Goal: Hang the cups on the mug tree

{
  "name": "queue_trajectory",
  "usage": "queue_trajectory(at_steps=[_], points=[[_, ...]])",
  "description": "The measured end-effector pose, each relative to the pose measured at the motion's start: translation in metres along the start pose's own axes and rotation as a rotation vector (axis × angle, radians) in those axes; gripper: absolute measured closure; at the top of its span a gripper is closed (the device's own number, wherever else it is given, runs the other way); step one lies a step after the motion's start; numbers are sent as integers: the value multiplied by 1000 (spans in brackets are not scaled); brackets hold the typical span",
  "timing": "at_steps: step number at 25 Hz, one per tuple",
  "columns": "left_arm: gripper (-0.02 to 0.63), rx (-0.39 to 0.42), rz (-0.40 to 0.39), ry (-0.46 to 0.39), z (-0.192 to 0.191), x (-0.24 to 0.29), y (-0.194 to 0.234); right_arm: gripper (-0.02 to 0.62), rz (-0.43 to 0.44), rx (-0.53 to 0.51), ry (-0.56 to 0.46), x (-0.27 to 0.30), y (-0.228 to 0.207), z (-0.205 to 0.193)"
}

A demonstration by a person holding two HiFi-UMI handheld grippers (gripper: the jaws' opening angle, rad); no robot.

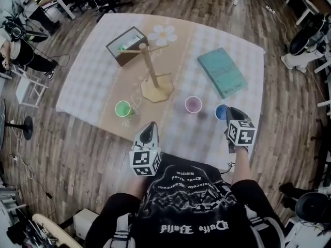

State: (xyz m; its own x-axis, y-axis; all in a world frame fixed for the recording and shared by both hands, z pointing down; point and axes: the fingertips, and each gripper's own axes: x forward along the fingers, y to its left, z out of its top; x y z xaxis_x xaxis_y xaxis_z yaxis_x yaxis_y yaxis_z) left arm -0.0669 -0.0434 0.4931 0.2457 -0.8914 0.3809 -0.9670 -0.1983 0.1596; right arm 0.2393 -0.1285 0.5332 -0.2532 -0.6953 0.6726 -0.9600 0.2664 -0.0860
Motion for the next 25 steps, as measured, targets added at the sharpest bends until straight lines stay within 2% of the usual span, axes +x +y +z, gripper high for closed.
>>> queue_trajectory(at_steps=[14,25], points=[[588,-18,34,-7,0,-5,2,561,-18,-106,-118,-3,21,59],[588,-26,54,-19,2,-9,3,560,16,-250,-179,10,68,98]])
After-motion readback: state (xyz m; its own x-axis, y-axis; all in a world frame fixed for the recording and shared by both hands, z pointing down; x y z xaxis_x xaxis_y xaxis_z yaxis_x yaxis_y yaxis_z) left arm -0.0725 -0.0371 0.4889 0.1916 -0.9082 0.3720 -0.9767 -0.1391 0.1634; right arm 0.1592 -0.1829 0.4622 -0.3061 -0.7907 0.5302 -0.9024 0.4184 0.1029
